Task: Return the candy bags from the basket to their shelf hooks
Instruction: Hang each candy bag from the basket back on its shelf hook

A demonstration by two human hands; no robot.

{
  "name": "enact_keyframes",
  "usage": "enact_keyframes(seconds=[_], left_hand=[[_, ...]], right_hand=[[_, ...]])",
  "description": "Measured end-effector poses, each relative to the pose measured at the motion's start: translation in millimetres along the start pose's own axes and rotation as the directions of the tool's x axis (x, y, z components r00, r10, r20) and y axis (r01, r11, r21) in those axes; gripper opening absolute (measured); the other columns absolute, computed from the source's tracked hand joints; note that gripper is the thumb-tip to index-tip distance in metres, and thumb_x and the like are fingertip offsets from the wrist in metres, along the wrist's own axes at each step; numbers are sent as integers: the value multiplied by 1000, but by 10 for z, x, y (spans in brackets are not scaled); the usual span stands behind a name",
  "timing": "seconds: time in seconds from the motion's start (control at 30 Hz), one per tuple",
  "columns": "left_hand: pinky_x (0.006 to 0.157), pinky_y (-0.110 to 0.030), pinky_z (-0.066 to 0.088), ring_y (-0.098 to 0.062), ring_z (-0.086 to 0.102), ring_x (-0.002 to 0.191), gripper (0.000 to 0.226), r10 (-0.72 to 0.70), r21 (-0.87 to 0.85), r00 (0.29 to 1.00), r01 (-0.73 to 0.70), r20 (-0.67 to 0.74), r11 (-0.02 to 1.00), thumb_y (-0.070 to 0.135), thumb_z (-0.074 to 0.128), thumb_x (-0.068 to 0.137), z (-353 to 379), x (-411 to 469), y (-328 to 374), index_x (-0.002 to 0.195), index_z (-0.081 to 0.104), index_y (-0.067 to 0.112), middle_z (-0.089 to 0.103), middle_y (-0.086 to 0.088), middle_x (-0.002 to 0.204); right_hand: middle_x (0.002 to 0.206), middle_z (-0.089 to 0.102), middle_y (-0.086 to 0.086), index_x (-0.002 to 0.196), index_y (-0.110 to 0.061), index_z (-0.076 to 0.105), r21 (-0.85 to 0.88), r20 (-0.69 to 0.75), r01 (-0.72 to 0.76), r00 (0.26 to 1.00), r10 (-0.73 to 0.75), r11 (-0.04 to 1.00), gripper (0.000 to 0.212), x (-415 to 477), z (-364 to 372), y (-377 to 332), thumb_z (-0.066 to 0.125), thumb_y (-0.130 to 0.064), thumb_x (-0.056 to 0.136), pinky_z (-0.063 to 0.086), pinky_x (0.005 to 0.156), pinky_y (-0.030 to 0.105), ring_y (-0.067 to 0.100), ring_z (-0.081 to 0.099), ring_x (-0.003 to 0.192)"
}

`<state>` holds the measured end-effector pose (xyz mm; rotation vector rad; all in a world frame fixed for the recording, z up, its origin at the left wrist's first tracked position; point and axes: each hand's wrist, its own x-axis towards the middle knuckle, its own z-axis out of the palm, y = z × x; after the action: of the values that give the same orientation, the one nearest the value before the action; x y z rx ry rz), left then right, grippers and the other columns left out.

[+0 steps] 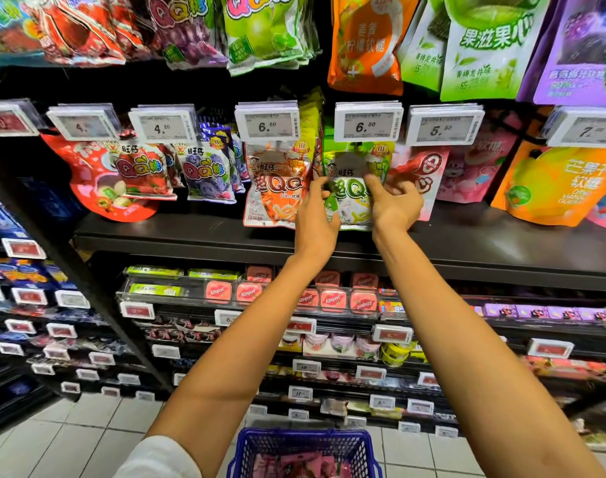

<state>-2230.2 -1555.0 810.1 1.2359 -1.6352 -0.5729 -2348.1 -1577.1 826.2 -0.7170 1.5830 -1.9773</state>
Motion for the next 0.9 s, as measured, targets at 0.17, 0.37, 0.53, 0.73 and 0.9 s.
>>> enact_keyframes(seconds=[0.17,0.37,0.53,0.73,0.9], left_hand=[[103,-44,46,-27,49,124,59,11,-70,1000,-13,-19,997,-3,61,84,37,-160,4,138,38,4,50,-14,135],[96,-29,50,-24,61,106,35,19,-159,999,-27,-47,987,-5,55,87,34,-523,-97,121,56,1,62,-12,120],[81,-20,52,-14,66,89,23,-53,-232,997,63,49,971,-11,50,86,97,-916,-329,99,67,-2,71,-7,96],[69,-24,51,-7,63,75,17,-295,-179,928,337,226,924,-14,52,88,289,-1669,-1073,86,67,-5,70,-3,82],[78,-19,51,-6,64,78,20,-591,-44,734,639,335,768,-18,47,90,393,-2528,-1846,92,66,-13,68,-19,88]], right_hand=[[78,65,3,98,1,67,53,17,59,998,-60,997,30,-167,-175,147,82,-12,75,53,70,16,7,61,68],[79,65,8,94,-2,68,-86,131,241,965,-229,967,16,-383,-518,438,75,-9,82,49,66,17,11,57,68],[70,62,-5,83,-16,65,-130,251,189,956,-152,973,11,-636,-840,821,73,-9,82,45,62,15,-3,51,59],[73,62,-9,84,-23,65,-368,341,-52,921,187,928,20,-1033,-1391,1666,60,-4,86,46,60,16,-1,55,62],[79,64,-5,96,-9,69,-600,309,-215,826,471,771,10,-1366,-1922,2570,62,-8,88,48,70,15,-2,60,70]])
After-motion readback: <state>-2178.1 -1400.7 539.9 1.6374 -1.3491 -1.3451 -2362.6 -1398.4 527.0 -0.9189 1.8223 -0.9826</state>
